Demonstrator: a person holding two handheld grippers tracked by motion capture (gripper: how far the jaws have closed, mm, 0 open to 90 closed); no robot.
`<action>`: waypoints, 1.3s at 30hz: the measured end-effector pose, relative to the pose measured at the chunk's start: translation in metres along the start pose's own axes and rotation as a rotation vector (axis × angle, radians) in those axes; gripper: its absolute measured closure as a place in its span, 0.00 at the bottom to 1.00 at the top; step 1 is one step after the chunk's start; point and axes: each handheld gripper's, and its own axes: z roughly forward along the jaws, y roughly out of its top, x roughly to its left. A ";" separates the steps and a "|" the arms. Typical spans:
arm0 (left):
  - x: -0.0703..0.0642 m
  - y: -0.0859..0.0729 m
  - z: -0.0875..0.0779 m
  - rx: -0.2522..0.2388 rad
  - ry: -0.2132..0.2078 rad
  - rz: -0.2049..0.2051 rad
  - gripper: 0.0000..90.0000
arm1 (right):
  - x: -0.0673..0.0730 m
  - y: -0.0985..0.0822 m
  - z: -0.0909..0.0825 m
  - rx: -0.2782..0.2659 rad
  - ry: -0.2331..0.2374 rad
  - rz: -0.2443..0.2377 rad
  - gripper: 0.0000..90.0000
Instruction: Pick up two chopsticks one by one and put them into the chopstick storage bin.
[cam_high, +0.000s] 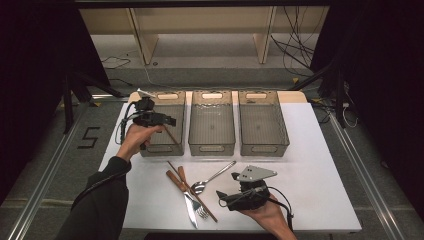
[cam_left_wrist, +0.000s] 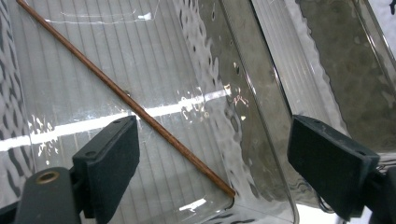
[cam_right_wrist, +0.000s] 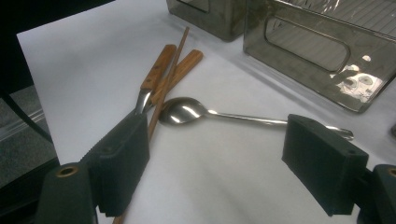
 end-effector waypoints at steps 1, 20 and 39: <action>-0.001 -0.001 -0.001 -0.004 -0.005 -0.003 0.19 | 0.000 0.000 0.000 0.001 0.001 0.003 0.26; -0.022 -0.060 -0.056 -0.221 -0.163 0.071 0.19 | 0.009 0.004 0.007 0.047 0.020 0.010 0.30; -0.004 -0.136 -0.068 -0.328 -0.183 0.085 0.19 | 0.037 0.017 0.049 0.201 0.047 -0.011 0.53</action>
